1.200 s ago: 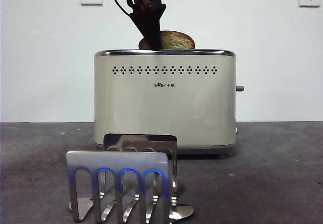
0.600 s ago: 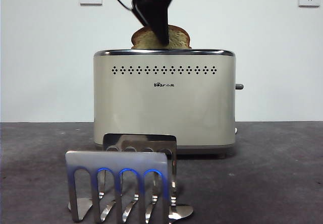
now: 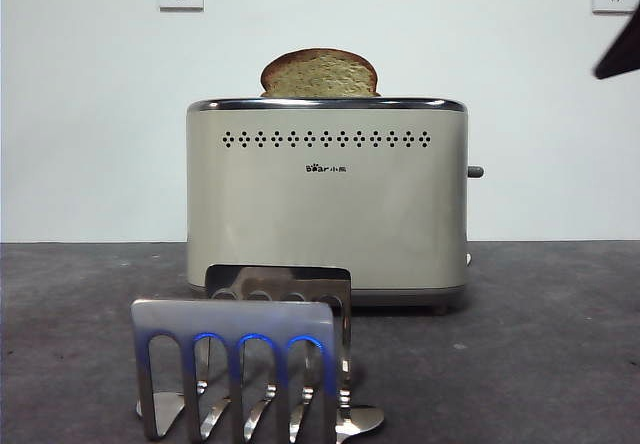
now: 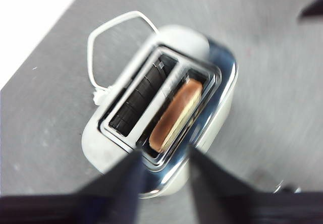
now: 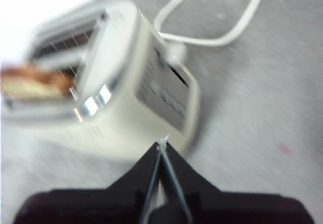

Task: Pick up a slice of bread from the rack,put the bread on the toaster,press the button

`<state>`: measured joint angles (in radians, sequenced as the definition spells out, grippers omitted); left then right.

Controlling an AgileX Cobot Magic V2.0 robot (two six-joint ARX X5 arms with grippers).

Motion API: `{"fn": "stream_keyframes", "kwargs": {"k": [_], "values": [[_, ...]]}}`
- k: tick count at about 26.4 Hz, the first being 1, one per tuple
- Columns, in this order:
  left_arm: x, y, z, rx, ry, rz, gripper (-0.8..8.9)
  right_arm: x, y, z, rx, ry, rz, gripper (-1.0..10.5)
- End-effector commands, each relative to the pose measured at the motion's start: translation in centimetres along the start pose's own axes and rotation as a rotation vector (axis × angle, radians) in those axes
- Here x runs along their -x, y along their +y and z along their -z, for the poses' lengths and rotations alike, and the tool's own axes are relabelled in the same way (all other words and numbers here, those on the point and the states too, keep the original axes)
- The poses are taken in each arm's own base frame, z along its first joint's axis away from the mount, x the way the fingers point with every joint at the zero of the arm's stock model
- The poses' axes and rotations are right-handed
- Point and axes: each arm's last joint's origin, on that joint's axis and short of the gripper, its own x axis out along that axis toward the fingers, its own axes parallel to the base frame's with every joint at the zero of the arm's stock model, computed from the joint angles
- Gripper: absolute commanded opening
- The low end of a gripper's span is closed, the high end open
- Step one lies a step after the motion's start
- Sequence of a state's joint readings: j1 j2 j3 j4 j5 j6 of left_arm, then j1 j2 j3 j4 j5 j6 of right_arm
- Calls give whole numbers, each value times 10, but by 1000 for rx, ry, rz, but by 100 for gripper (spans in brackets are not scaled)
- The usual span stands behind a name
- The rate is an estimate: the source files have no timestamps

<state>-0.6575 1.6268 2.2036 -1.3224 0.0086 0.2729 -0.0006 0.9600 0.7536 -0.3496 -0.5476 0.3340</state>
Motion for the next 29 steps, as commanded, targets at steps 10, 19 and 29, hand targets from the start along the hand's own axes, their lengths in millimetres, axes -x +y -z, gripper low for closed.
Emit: {"fn": "stream_keyframes", "kwargs": {"k": [10, 19, 29], "values": [[19, -5, 6, 157, -46, 88, -6, -88, -19, -87, -183, 153, -238, -8], [11, -8, 40, 192, 68, 92, -6, -128, -43, -88, -258, 244, -267, -8], [6, 10, 74, 283, 158, 29, -5, -154, -63, -76, -297, 291, -273, -8]]}}
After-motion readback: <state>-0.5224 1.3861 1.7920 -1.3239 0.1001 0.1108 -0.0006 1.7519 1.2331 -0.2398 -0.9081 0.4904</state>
